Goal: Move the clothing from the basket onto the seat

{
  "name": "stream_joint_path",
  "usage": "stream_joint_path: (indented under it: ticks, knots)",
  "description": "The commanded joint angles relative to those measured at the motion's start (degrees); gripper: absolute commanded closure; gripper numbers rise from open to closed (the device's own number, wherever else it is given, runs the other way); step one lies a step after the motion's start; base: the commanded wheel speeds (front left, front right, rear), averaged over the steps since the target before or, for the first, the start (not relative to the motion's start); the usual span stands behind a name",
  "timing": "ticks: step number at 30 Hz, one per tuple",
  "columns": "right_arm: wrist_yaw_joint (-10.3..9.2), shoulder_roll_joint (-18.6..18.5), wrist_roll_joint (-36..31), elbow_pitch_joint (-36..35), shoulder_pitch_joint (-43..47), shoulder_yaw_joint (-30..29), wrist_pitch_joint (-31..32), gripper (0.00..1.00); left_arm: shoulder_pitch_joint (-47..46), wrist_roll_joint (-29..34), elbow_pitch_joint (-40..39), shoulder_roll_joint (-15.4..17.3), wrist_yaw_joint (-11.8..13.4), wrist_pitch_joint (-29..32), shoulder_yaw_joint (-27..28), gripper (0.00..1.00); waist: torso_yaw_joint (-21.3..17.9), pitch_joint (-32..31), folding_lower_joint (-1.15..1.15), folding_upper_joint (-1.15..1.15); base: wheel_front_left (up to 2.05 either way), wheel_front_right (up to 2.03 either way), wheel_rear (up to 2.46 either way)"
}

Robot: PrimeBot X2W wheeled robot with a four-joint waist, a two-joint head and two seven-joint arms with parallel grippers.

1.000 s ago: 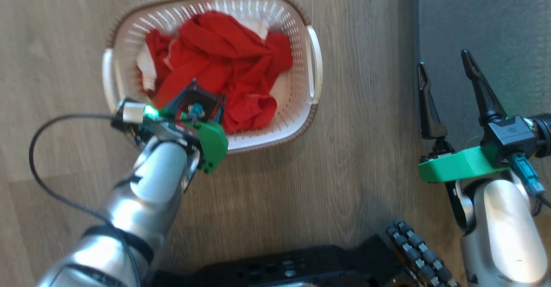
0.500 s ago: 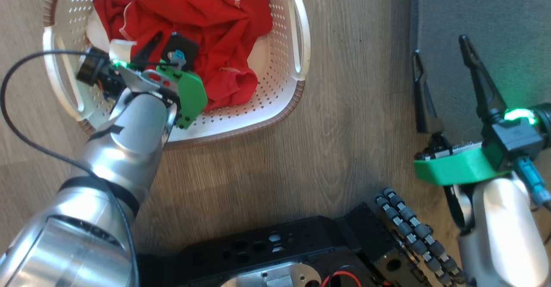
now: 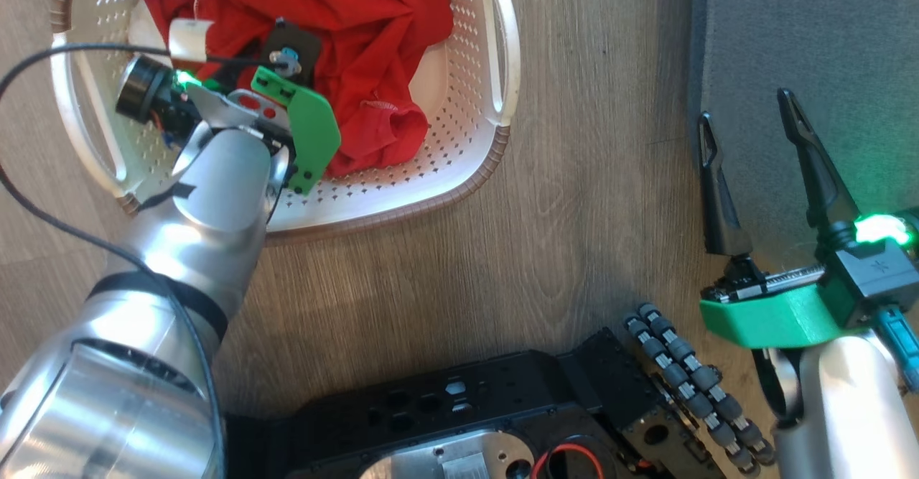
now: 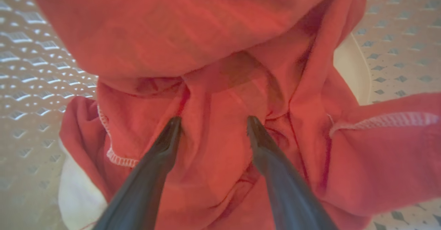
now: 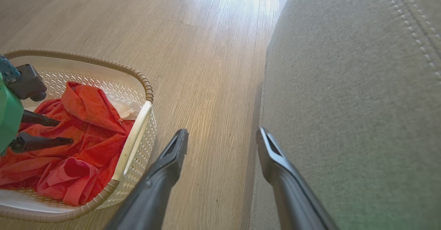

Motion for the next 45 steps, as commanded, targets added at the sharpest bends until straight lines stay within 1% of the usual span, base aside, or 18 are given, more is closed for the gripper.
stream_joint_path:
  ticks: [1, 2, 4, 16, 22, 27, 34, 35, 36, 42, 45]
  knots:
    - [-0.01, -0.47, -0.36, -1.84, 3.46, 1.17, -0.52, 0.00, 0.27, -0.44, -0.41, 0.81, -0.05, 0.16, 0.29, 0.00, 0.03, 0.12, 0.00, 0.00, 0.00, 0.00, 0.00]
    - [-0.01, -0.47, -0.39, -2.12, 3.67, 1.12, -0.52, 0.00, 0.13, -0.86, -0.40, 0.81, -0.24, 0.50, 0.28, 0.00, 0.06, 0.23, 0.00, 0.00, 0.00, 0.00, 0.00]
    - [-0.01, -0.47, -0.52, -2.49, 3.91, 1.11, -0.52, 0.00, -0.13, -1.94, -0.38, 0.81, -0.49, 1.08, 0.47, 1.00, 0.16, 0.39, 0.00, 0.00, 0.00, 0.00, 0.00]
    - [-0.01, -0.47, -1.34, -2.84, 2.05, 1.41, -0.52, 0.00, -0.52, -5.27, -0.33, 0.81, 0.26, -0.68, -1.03, 1.00, 1.51, 0.27, 0.00, 0.00, 0.00, 0.00, 0.00]
    - [-0.01, -0.47, 0.05, -1.22, -2.93, 1.47, -0.52, 0.00, 0.42, -6.45, -0.31, 0.81, 1.08, -3.66, -1.41, 1.00, 1.12, -1.24, 0.00, 0.00, 0.00, 0.00, 0.00]
    - [-0.01, -0.47, 0.76, 2.21, -7.99, 3.56, -0.52, 0.00, 0.55, -7.16, -0.29, 1.27, 1.65, -5.86, -1.09, 1.00, 0.46, -3.48, 0.00, 0.00, 0.00, 0.00, 0.00]
    - [-0.01, -0.47, 1.40, 8.02, -10.67, 5.39, -0.52, 0.00, 5.89, -9.32, -0.95, 1.25, 2.04, -8.11, 0.52, 1.00, 0.40, -13.86, 0.00, 0.00, 0.00, 0.00, 0.00]
    - [-0.01, -0.47, 1.40, 8.02, -10.67, 5.39, -0.52, 0.00, 5.89, -9.32, -0.95, 1.25, 2.04, -8.11, 0.52, 1.00, 0.40, -13.86, 0.00, 0.00, 0.00, 0.00, 0.00]
    - [-0.01, -0.47, 1.34, 8.76, -10.59, 5.61, -0.52, 0.00, 6.86, -9.45, -1.77, 1.29, 2.12, -8.17, 0.70, 1.00, 0.48, -15.51, 0.00, 0.00, 0.00, 0.00, 0.00]
    - [-0.01, -0.47, 1.02, 12.75, -9.16, 5.61, -0.52, 0.00, 14.65, -9.61, -12.21, 2.18, 2.92, -8.23, 3.51, 1.00, 2.25, -24.99, 0.00, 0.00, 0.00, 0.00, 0.00]
    - [-0.01, -0.81, -0.08, 14.55, -8.31, 5.32, -0.52, 0.00, 18.29, -8.87, -18.02, 2.31, 3.46, -8.23, 5.40, 1.00, 3.86, -28.88, 0.00, 0.00, 0.00, 0.00, 0.00]
